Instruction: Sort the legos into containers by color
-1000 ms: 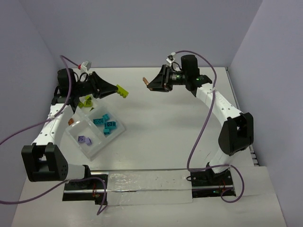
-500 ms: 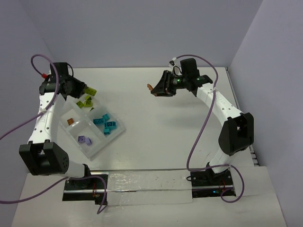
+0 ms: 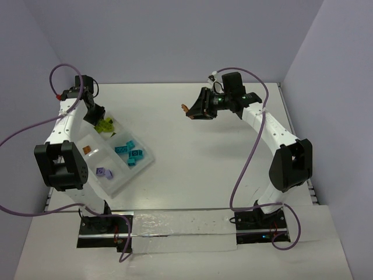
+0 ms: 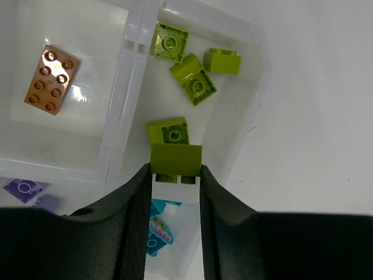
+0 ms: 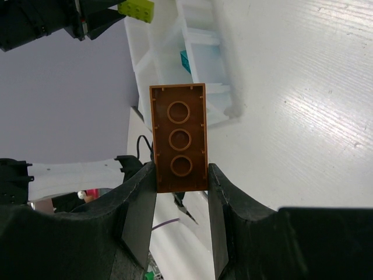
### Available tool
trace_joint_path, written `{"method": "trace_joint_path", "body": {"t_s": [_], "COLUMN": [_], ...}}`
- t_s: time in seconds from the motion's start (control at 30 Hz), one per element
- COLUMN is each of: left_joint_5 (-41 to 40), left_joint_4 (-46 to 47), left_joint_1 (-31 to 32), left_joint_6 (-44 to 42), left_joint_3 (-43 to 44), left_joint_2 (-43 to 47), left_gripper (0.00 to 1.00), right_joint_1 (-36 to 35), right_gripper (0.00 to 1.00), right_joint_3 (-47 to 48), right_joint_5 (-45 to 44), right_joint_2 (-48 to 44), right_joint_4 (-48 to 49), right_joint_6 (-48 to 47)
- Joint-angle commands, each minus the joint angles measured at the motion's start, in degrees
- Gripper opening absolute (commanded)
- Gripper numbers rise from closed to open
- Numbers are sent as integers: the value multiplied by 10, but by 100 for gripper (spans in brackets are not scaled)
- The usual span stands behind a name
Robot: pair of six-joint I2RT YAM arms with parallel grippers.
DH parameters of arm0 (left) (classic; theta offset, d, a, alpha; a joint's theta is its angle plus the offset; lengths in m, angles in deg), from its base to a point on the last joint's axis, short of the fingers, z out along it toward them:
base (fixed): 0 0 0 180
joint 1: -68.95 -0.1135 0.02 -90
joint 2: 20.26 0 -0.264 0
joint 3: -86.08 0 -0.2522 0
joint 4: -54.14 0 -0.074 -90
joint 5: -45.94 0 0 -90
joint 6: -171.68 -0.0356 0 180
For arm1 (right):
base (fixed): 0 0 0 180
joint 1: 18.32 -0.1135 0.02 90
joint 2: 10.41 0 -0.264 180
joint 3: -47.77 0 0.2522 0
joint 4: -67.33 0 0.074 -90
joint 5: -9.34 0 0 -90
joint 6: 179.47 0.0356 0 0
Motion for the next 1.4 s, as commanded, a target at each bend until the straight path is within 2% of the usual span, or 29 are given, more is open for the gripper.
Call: {"method": "trace_joint_path", "body": {"t_s": [0.0, 0.07, 0.2, 0.4, 0.43, 0.5, 0.57, 0.67, 0.77, 0.93, 1.07, 1.2, 1.37], "left_joint_5": [-17, -11, 26, 60, 82, 141, 310, 470, 512, 610, 628, 606, 601], "left_joint_4": [-13, -4, 28, 2, 13, 35, 72, 86, 117, 241, 260, 197, 244], "left_joint_1": [-1, -1, -1, 29, 51, 88, 117, 144, 181, 192, 201, 220, 228], "left_joint_6": [-8, -15, -43, -100, -118, -149, -167, -137, -96, 37, 59, 25, 49], "left_joint_3": [11, 2, -21, 29, 41, 54, 53, 64, 71, 25, 39, 102, 77], "left_joint_2": [-14, -12, 4, 31, 45, 64, 71, 52, 51, 60, 38, -8, -17], "left_gripper": [26, 62, 99, 99, 98, 93, 85, 81, 90, 90, 86, 80, 67], "right_joint_1": [4, 3, 3, -9, -18, -32, -52, -71, -84, -100, -108, -112, -112], "right_gripper": [0, 0, 0, 0, 0, 0, 0, 0, 0, 0, 0, 0, 0], "right_joint_3": [26, 25, 26, 51, 61, 81, 105, 138, 156, 161, 169, 175, 181], "right_joint_5": [2, 2, 0, -32, -45, -72, -105, -152, -181, -211, -216, -212, -207], "right_joint_2": [-12, -12, -15, -12, -7, -1, 9, 18, 25, 18, 19, 22, 24], "right_joint_4": [-4, -6, -8, -45, -55, -85, -115, -146, -168, -171, -177, -173, -173], "right_joint_6": [-12, -13, -14, -41, -55, -76, -101, -132, -154, -169, -180, -178, -178]}}
